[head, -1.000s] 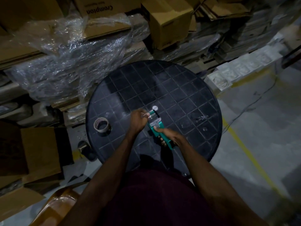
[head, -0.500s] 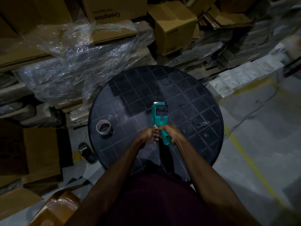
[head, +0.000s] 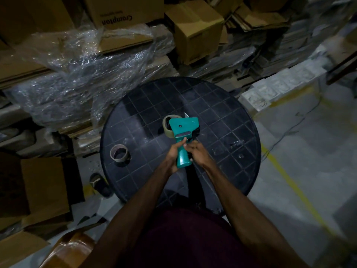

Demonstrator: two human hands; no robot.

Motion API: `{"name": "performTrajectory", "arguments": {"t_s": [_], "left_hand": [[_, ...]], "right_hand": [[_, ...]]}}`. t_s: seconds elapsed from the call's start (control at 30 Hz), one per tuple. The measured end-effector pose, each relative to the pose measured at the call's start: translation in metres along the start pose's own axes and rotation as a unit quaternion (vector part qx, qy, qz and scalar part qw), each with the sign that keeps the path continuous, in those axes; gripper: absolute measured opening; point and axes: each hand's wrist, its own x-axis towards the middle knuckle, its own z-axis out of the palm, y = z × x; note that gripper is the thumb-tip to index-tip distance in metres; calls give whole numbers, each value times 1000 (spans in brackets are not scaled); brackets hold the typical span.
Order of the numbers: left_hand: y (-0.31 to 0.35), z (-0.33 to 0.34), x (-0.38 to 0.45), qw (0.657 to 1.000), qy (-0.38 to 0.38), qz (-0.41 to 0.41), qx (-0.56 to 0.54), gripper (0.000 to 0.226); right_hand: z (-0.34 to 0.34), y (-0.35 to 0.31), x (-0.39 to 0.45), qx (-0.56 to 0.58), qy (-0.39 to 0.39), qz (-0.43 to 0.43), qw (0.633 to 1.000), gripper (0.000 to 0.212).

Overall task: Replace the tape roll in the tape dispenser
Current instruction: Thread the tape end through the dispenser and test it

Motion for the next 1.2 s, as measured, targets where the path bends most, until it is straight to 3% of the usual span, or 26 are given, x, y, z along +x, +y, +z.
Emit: {"name": "performTrajectory", "arguments": {"t_s": [0.2,0.3,0.47,0.63,0.8,0.9,0.97,1.07,1.2], "left_hand": [[-2,-5,10,996,59,24,58,17],[0,-10,16,987,120,12,110,32],[12,-13,8,994,90,-4,63,19],[23,-18,7,991,99,7,94,16],[14,-18,9,978,131,15,162,11],[7,-20,10,966,122,24,228,14],[2,-19,7,956,106,47,269,13],[-3,-19,3,942,81,80,315,9],[-3,-18,-4,937,38,94,333,5]], "right_hand": [[1,17,3,-132,46,-72,988,22],[-8,19,8,-144,73,-76,984,13],[-19,21,9,-21,117,-26,993,8],[-27,23,6,71,119,108,984,39],[-35,12,7,147,32,232,961,70],[-34,4,8,240,26,270,932,82],[-32,0,7,297,57,296,906,78],[-30,1,5,348,104,323,874,55],[-32,13,2,384,89,308,866,37]]}}
